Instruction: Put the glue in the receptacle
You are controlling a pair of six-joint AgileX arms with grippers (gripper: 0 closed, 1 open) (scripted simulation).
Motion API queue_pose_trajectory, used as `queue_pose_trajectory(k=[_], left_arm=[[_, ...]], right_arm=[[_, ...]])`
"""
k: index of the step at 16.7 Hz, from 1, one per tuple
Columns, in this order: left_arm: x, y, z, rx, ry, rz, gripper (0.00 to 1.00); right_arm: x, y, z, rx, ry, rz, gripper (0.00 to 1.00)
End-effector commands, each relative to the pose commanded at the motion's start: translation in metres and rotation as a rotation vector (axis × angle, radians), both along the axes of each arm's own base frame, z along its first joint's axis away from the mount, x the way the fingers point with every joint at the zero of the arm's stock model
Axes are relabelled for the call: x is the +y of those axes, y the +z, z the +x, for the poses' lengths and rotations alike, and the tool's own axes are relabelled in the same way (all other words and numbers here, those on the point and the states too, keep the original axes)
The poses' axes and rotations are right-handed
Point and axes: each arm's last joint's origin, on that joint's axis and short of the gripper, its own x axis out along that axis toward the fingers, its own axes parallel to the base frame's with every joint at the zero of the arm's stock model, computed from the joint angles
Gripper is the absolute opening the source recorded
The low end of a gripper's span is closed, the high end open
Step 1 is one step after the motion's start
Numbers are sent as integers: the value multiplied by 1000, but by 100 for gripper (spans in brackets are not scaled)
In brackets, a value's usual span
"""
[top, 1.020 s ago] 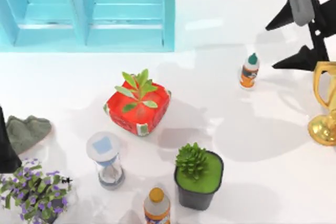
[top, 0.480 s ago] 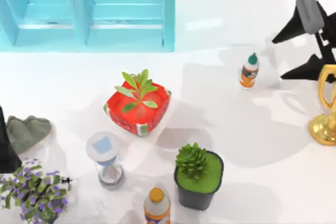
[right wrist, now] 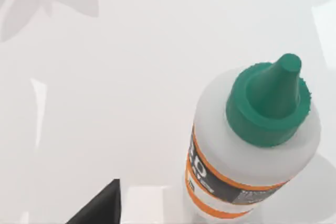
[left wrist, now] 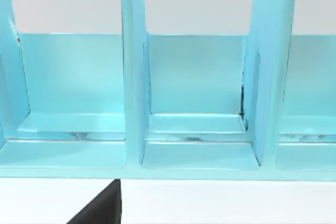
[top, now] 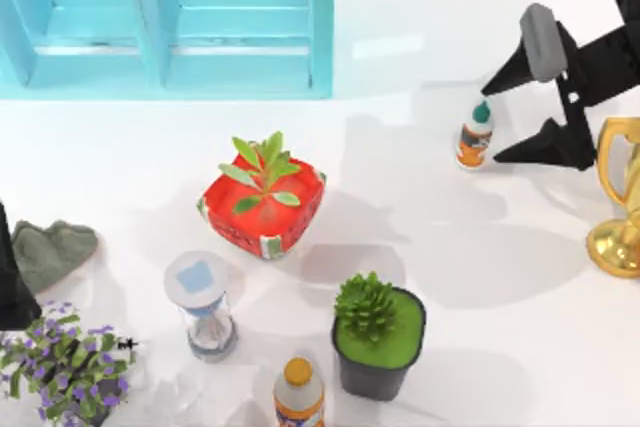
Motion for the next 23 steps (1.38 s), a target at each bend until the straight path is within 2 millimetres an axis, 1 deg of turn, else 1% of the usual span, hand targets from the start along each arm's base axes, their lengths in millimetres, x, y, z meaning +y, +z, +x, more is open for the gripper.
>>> queue_pose_trajectory(k=[3,6,8,12,23], left_arm=[[0,0,0,0,0,0,100],[0,0,0,0,0,0,100],[0,0,0,0,0,0,100],[0,0,0,0,0,0,100],[0,0,0,0,0,0,100]], right_arm=[[20,-17,-2,-1,0,0,100],[35,-28,-6,-2,0,1,100],[39,-32,-8,-1,0,0,100],[39,-32,-8,-1,0,0,100],[39,-32,-8,-1,0,0,17]])
